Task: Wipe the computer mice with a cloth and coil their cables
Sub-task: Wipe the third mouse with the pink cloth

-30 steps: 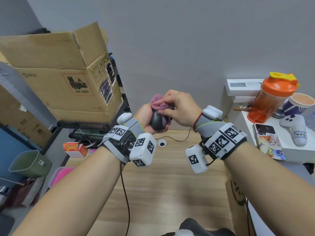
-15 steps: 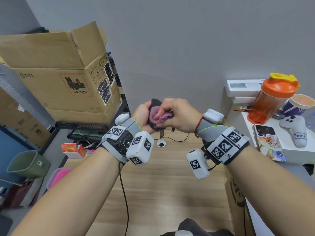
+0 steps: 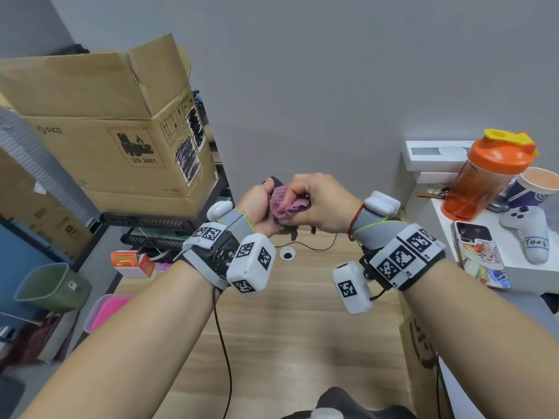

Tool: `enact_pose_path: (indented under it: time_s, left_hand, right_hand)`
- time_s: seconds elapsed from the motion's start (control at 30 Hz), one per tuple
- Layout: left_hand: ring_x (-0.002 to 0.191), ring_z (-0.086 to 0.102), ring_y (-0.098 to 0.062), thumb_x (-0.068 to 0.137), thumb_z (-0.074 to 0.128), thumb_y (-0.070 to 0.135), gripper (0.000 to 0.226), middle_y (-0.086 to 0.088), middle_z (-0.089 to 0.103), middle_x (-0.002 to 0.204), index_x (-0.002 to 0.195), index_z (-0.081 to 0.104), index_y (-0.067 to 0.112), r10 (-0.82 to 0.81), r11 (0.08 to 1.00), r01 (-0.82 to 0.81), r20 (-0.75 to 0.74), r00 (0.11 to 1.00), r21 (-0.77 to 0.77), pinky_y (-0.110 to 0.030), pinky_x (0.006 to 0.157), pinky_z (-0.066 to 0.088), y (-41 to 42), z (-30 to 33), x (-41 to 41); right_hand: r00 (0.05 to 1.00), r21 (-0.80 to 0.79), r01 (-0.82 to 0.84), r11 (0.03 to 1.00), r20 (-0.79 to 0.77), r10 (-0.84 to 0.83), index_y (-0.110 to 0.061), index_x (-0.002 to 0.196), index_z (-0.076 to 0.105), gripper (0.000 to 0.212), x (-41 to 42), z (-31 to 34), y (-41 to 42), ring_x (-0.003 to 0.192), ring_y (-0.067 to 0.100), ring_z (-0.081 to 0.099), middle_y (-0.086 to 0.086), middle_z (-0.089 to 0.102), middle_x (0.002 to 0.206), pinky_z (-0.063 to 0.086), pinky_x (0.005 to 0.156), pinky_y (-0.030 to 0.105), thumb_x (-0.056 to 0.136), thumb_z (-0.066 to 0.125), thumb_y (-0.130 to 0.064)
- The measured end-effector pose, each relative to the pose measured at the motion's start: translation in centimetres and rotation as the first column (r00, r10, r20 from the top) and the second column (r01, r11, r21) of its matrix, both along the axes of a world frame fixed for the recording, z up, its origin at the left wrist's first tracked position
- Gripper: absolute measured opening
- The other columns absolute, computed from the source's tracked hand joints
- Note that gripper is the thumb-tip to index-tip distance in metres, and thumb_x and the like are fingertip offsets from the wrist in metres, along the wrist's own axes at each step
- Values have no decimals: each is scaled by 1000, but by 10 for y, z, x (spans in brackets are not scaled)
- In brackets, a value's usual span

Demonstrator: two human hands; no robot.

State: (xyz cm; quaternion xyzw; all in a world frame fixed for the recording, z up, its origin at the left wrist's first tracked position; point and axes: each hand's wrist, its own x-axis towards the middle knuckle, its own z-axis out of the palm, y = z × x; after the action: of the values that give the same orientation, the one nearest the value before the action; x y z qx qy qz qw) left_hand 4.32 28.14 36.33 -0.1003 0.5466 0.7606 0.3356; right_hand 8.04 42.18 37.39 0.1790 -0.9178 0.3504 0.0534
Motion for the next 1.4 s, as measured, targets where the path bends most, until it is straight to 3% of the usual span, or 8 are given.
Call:
enact_pose_path:
  time_s: [0.17, 0.3, 0.4, 0.63, 0.87, 1.03, 1.2, 1.4]
  left_hand:
    - [69, 49, -20, 108, 27, 34, 37, -7, 56, 85, 100, 58, 17, -6, 1000, 5, -38, 999, -22, -34, 69, 44, 8, -2, 2]
    - [75, 58, -23, 108, 25, 37, 41, -10, 65, 81, 102, 56, 11, 43, 997, -45, -47, 998, -55, -36, 74, 45, 9, 1, -3]
    - [94, 61, -29, 108, 29, 36, 42, -15, 61, 101, 120, 52, 3, 173, 985, -173, 1, 985, 31, -49, 86, 50, 5, 4, -11]
    - [128, 53, -38, 109, 29, 32, 50, -24, 50, 143, 143, 40, -3, 200, 976, -201, 20, 980, 86, -58, 105, 41, 6, 7, -11]
    - [80, 61, -26, 108, 24, 38, 40, -11, 65, 94, 108, 57, 14, 97, 995, -97, 11, 995, -24, -42, 76, 49, 7, 5, -1]
    - [86, 62, -28, 108, 20, 38, 49, -19, 63, 111, 118, 57, 6, 59, 998, -59, -34, 998, -13, -40, 78, 47, 4, 2, -6]
    - [76, 57, -29, 106, 31, 36, 38, -18, 58, 91, 118, 54, 9, -99, 995, 99, -63, 993, 0, -39, 70, 48, 5, -1, 1]
    - [79, 57, -30, 104, 35, 47, 42, -12, 53, 86, 130, 46, 15, -99, 995, 98, -70, 993, -11, -40, 68, 47, 16, -4, 6]
  right_hand:
    - [974, -151, 181, 972, -109, -199, -19, 80, 71, 18, -6, 4, 2, 83, 15, 63, -3, 67, 88, 47, 77, 27, 69, 85, -18]
    - [993, -51, 45, 998, -111, -50, -14, 76, 72, 12, 2, 0, -4, 72, 17, 56, -1, 56, 79, 42, 68, 24, 71, 82, -14]
    - [996, 29, -12, 1000, -87, 15, -13, 75, 74, 10, 9, -7, -4, 63, 7, 49, -10, 46, 72, 35, 59, 10, 70, 81, -8]
    - [995, -121, 62, 991, -67, -71, -27, 75, 73, 20, 5, -7, 6, 74, 10, 60, -3, 66, 81, 45, 72, 20, 65, 89, -20]
    - [980, -381, 169, 909, -35, -197, -16, 86, 71, 16, -7, 0, 11, 77, -13, 61, -6, 74, 93, 43, 77, 6, 75, 82, -13]
    - [1000, -183, 19, 983, 2, -19, -22, 80, 73, 19, -1, -1, 9, 76, 6, 62, -9, 65, 81, 48, 75, 20, 68, 88, -17]
    - [997, -392, 63, 918, 61, -42, -19, 81, 70, 17, -17, -1, 22, 69, -1, 66, -10, 73, 89, 50, 62, 10, 75, 82, -11]
    - [942, -311, 330, 891, 47, -333, -17, 89, 73, 13, -30, -13, 34, 81, 11, 70, -3, 75, 100, 57, 81, 40, 78, 76, -12]
